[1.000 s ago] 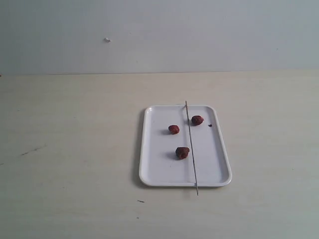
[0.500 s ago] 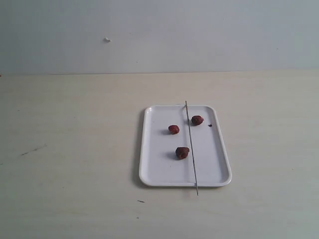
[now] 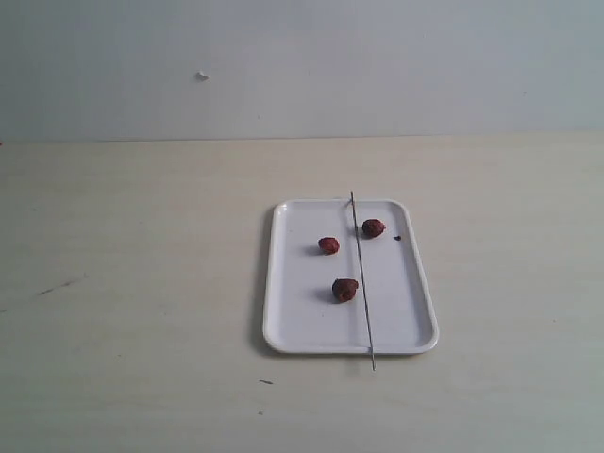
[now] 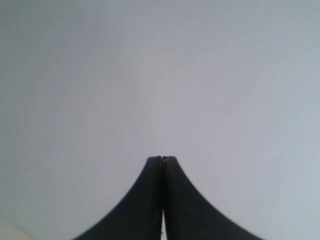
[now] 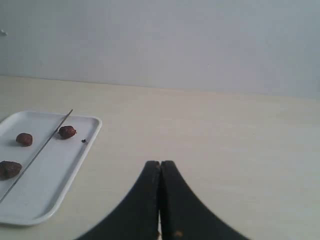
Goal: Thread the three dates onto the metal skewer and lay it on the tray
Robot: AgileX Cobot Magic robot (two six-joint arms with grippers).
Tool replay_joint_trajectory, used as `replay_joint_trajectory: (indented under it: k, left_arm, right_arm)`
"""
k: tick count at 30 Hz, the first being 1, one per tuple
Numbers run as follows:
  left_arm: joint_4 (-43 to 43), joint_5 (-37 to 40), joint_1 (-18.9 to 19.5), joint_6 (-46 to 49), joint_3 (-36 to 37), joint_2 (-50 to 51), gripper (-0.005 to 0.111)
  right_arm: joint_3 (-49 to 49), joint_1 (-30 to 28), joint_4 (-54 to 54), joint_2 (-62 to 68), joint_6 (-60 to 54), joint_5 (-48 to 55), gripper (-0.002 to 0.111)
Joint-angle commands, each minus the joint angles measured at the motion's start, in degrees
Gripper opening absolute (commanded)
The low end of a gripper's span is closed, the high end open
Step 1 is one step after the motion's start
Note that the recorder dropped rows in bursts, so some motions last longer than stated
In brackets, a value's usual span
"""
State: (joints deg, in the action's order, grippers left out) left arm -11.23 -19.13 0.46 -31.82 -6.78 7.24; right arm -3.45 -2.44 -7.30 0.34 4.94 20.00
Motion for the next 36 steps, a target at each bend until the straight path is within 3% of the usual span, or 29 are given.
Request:
replay_joint_trajectory:
  k: [1, 5, 8, 13, 15, 21, 25, 29, 36]
  left_arm:
    - [5.5, 10.9, 0.0, 1.4, -12.1, 11.0, 0.0]
    - [9.8, 30.9, -0.1, 4.7, -24.6, 28.0, 0.0]
    - [4.4, 43.4, -3.3, 13.5, -31.5, 39.1, 0.0]
    - [-18.1, 46.4, -15.0, 41.7, -35.3, 54.5, 0.0]
    - [-21.1, 46.3, -20.0, 45.8, -37.7, 60.0, 0.0]
    - [-15.4, 50.0, -33.4, 43.0, -49.0, 77.8, 0.0]
    - [-3.2, 56.4, -40.1, 31.2, -59.8, 89.6, 0.0]
    - [4.7, 62.6, -43.9, 21.9, -70.6, 99.3, 0.0]
    - [5.0, 77.3, -46.3, 19.2, -90.3, 113.3, 0.0]
  right_arm:
    - [0.3, -0.3, -0.3, -0.3, -0.2, -0.8, 0.0]
    - [0.3, -0.3, -0.3, -0.3, -0.2, -0.8, 0.0]
    - [0.3, -0.3, -0.3, -0.3, -0.2, -0.8, 0.0]
    - [0.3, -0.3, -0.3, -0.3, -0.2, -0.8, 0.0]
    - [0.3, -0.3, -0.3, -0.3, -0.2, -0.8, 0.0]
    - [0.3, -0.3, -0.3, -0.3, -0.2, -0.8, 0.0]
    - [0.3, -0.3, -0.3, -0.3, -0.2, -0.8, 0.0]
    - [0.3, -0.3, -0.3, -0.3, -0.2, -0.8, 0.0]
    - [0.3, -0.3, -0.3, -0.3, -0.2, -0.8, 0.0]
